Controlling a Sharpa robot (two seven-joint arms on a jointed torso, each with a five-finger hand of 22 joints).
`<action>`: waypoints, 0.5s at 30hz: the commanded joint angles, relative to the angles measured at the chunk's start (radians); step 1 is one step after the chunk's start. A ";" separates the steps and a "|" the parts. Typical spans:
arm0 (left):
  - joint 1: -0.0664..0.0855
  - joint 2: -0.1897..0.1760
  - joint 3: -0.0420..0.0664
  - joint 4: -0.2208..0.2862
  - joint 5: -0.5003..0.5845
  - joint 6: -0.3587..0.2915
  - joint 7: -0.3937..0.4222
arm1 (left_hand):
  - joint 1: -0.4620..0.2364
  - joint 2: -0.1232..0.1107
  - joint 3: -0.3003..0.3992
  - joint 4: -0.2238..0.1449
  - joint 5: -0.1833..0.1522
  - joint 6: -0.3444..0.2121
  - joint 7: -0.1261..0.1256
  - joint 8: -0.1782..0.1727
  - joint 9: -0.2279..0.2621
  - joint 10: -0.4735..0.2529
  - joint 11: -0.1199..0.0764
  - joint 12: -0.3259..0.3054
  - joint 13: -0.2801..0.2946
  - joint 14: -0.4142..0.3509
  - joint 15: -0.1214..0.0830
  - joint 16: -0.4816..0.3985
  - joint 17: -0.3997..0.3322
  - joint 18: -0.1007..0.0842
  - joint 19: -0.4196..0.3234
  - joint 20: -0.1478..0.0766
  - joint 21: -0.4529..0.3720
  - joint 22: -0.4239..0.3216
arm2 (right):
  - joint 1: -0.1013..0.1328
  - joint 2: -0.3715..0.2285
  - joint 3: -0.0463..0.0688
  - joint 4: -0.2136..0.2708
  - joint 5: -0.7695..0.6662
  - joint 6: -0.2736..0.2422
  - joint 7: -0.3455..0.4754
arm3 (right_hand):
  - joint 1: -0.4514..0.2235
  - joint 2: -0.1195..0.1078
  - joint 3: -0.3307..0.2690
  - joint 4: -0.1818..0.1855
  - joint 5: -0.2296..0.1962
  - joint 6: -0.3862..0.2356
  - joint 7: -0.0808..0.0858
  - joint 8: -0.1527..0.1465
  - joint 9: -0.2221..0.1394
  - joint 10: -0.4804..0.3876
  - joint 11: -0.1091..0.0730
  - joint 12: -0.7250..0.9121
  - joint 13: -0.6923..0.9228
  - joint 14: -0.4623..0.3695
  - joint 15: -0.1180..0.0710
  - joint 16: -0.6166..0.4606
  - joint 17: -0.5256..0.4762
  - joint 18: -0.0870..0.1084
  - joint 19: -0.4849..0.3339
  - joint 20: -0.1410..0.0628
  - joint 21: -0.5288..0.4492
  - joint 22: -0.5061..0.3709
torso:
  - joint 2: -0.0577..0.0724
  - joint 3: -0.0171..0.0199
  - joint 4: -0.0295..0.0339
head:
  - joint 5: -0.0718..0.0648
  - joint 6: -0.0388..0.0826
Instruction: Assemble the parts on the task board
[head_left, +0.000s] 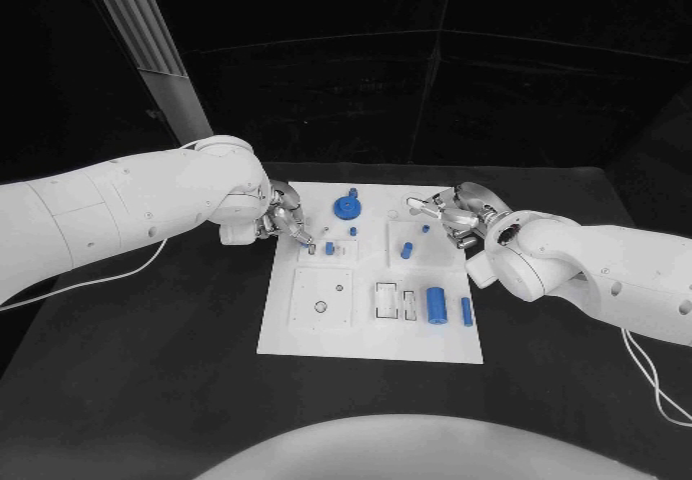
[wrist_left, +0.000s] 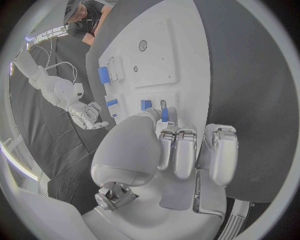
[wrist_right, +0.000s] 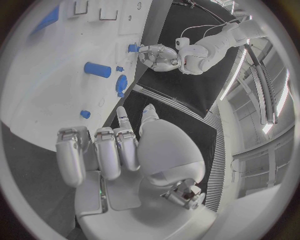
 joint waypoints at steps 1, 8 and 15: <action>-0.001 0.005 0.000 -0.005 -0.011 0.008 0.018 | 0.001 0.004 0.009 -0.002 0.004 0.023 -0.022 0.004 0.001 0.104 -0.004 0.001 0.260 0.104 -0.004 0.003 0.263 -0.007 0.104 -0.008 0.004 0.263 | 0.001 -0.001 0.000 0.001 -0.004 -0.003 0.004 | 0.001 0.007 -0.007 0.000 0.004 -0.007 0.003 0.006 0.002 0.104 0.006 0.003 0.263 0.104 0.000 0.002 0.263 -0.007 0.104 0.005 0.003 0.263 | 0.000 0.0000 0.0006 | -0.002 -0.002; -0.004 0.010 0.000 -0.009 -0.011 0.019 0.017 | 0.001 0.003 0.011 -0.001 0.001 0.020 -0.020 0.002 0.002 0.104 -0.003 0.001 0.260 0.104 -0.004 0.003 0.263 -0.007 0.104 -0.008 0.004 0.263 | 0.001 0.001 0.000 0.000 -0.004 -0.001 0.004 | 0.001 0.007 -0.007 0.000 0.004 -0.007 0.003 0.006 0.002 0.104 0.006 0.003 0.263 0.104 0.000 0.002 0.263 -0.007 0.104 0.005 0.003 0.263 | 0.000 0.0002 0.0014 | -0.005 -0.003; -0.004 0.012 0.000 -0.010 -0.011 0.026 0.015 | -0.001 0.003 0.012 0.000 -0.001 0.018 -0.020 0.001 0.002 0.104 -0.003 0.001 0.260 0.104 -0.004 0.003 0.263 -0.007 0.104 -0.008 0.004 0.263 | 0.001 0.000 0.000 0.000 -0.004 -0.001 0.002 | 0.001 0.007 -0.007 0.000 0.004 -0.007 0.003 0.006 0.002 0.104 0.006 0.003 0.263 0.104 0.000 0.002 0.263 -0.007 0.104 0.005 0.003 0.263 | 0.000 -0.0006 0.0000 | -0.006 -0.004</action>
